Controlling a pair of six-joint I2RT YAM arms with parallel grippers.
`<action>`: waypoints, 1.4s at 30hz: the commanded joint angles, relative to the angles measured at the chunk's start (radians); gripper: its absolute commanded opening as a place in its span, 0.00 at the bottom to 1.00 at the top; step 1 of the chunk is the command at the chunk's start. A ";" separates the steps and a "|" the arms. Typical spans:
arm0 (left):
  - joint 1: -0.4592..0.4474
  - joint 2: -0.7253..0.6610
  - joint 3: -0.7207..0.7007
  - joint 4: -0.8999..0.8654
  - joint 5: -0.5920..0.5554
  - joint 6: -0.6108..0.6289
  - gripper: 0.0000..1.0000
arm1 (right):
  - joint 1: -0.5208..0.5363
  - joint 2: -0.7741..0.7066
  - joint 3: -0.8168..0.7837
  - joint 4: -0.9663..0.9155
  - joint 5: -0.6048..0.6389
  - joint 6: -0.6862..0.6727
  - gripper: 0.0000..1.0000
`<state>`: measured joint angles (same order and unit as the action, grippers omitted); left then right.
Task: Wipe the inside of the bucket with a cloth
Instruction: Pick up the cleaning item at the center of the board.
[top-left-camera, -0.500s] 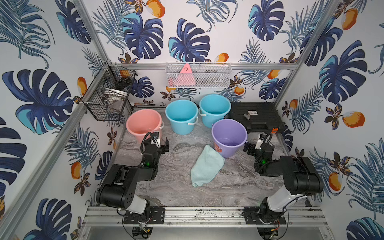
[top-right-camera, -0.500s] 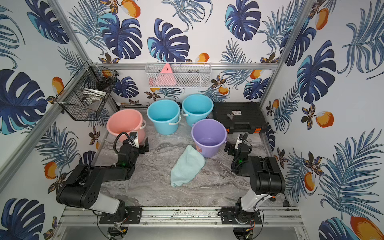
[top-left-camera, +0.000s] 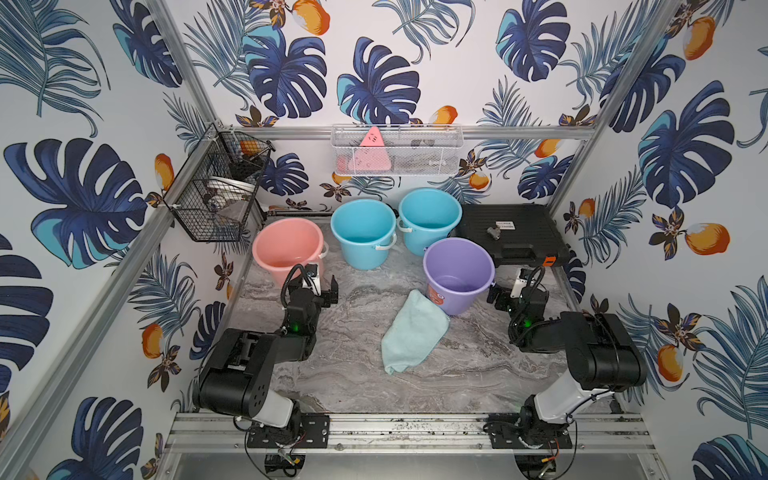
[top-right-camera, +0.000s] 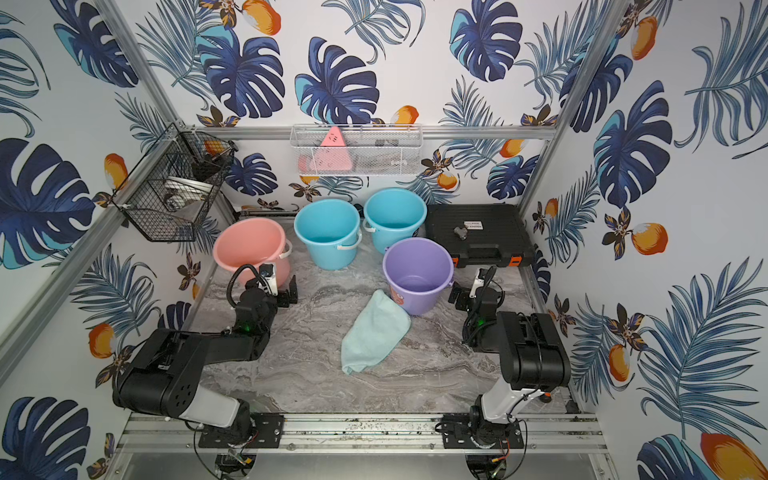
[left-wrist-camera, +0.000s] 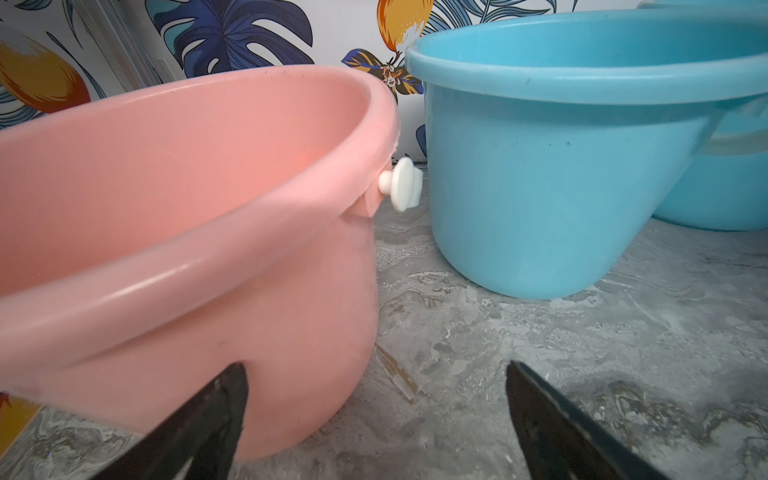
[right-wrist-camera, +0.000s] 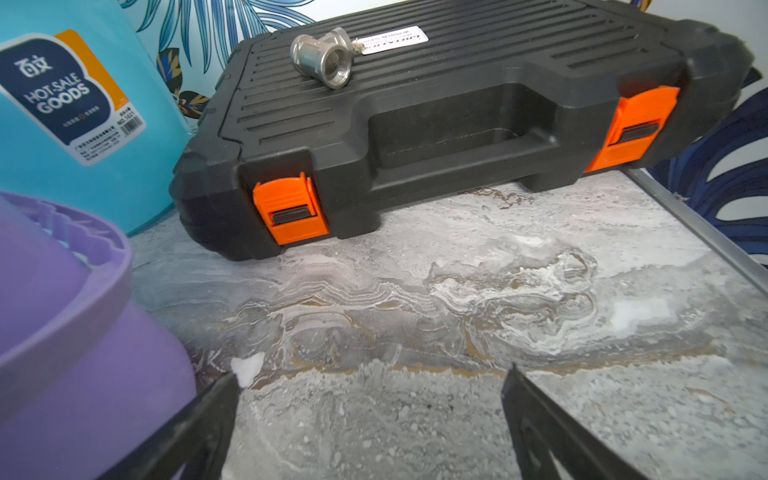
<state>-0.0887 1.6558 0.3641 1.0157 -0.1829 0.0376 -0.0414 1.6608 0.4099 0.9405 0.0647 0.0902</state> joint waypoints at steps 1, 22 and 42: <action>0.007 -0.003 0.006 0.012 0.017 -0.024 0.99 | 0.000 0.002 0.003 0.010 0.023 0.003 1.00; -0.138 -0.396 0.228 -0.731 -0.270 -0.101 0.99 | 0.003 -0.437 0.176 -0.759 0.159 0.144 1.00; -0.143 -0.554 0.647 -1.632 0.043 -0.355 0.99 | 0.339 -0.618 0.689 -1.664 0.083 0.381 0.87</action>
<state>-0.2306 1.1053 0.9939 -0.5018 -0.2001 -0.2962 0.1997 1.0225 1.0588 -0.5716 0.1276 0.4335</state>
